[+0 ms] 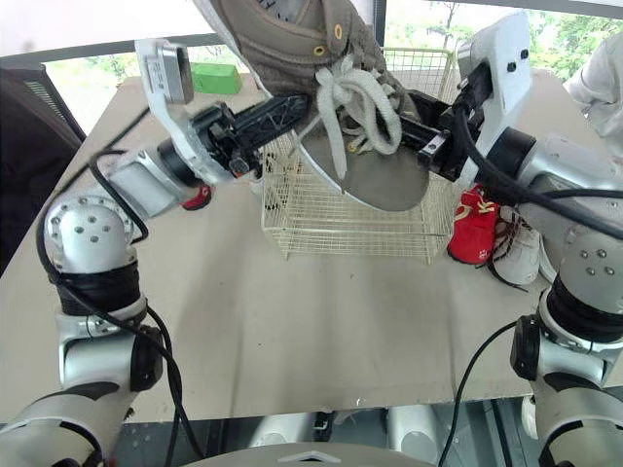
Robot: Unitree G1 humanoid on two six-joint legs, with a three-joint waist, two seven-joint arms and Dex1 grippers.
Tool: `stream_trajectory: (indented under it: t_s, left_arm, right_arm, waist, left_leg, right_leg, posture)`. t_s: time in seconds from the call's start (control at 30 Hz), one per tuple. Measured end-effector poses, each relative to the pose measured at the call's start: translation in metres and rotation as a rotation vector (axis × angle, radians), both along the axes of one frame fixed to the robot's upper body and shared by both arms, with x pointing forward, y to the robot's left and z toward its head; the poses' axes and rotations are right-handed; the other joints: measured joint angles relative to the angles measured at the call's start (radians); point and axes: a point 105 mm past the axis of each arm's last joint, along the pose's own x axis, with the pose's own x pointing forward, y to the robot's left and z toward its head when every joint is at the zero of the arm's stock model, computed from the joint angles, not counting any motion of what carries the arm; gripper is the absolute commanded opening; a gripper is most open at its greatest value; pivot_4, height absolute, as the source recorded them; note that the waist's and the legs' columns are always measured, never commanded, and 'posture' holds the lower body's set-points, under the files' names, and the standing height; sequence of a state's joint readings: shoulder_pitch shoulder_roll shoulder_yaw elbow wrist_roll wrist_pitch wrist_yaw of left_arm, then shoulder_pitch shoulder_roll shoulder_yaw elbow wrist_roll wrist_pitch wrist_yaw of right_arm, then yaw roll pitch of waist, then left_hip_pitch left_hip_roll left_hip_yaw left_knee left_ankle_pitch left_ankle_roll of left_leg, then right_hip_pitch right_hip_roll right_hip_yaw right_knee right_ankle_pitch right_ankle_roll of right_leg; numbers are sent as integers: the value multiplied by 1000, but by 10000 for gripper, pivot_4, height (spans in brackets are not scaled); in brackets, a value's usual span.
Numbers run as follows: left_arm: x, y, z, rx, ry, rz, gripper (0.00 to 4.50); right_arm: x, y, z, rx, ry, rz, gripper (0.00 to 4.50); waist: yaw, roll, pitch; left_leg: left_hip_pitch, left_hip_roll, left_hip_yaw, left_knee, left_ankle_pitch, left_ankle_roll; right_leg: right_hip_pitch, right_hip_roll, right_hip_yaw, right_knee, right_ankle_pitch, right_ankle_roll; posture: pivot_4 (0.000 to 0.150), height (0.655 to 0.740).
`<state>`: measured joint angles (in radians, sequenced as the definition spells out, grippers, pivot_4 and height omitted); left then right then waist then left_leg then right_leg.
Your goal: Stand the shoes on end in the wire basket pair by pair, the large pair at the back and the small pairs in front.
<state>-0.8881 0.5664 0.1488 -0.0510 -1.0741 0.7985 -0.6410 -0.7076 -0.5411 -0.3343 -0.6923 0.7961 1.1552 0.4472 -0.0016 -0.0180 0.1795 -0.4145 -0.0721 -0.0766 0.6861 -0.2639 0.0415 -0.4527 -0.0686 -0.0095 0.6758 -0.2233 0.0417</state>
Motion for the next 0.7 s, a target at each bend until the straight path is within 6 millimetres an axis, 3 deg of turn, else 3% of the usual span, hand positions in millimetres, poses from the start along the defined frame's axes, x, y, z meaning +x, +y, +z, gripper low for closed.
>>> stream_trajectory:
  t_s: [0.13,0.17,0.27,0.37,0.43,0.5,0.7]
  left_arm:
    - [16,26,38,22,-156,79,14271]
    - [17,25,41,28,-180,66,14271]
    - [34,19,48,88,-226,63,14271]
    - [65,39,79,200,-347,233,14271]
    - [68,42,95,228,-424,272,14271]
    - [68,27,105,262,-491,250,14271]
    - [72,29,97,375,-528,254,14271]
  right_arm:
    - [-18,-22,-15,31,-33,-60,43627]
    - [-23,-24,-14,32,-55,-63,44728]
    - [-44,-33,-26,28,-83,-79,44728]
    - [-71,-51,-61,42,8,-140,44728]
    - [-77,-58,-62,50,-8,-173,44728]
    - [-84,-60,-62,31,-30,-179,44728]
    - [-92,-59,-64,27,-55,-195,44728]
  waist:
    - [-5,0,0]
    - [-6,0,0]
    - [5,0,0]
    - [17,-1,1]
    - [8,-1,1]
    - [10,-1,1]
    - [-10,-2,0]
  left_leg:
    - [1,0,2,-1,0,0]
    - [1,0,2,-1,0,0]
    - [0,0,-3,-1,0,0]
    - [0,0,-1,-1,0,1]
    - [3,0,6,-1,-3,5]
    - [2,0,7,1,-4,8]
    - [3,2,9,1,-4,8]
  right_leg:
    - [0,0,2,-2,0,0]
    - [0,0,2,-2,0,0]
    - [3,1,-4,-4,0,0]
    - [4,6,-4,-5,0,0]
    - [5,5,0,-6,1,3]
    - [7,6,1,-9,3,6]
    - [7,6,2,-9,3,7]
  posture:
    - [1500,7400]
    - [1500,7400]
    - [1500,7400]
    - [1500,7400]
    - [1500,7400]
    - [1500,7400]
    - [1500,7400]
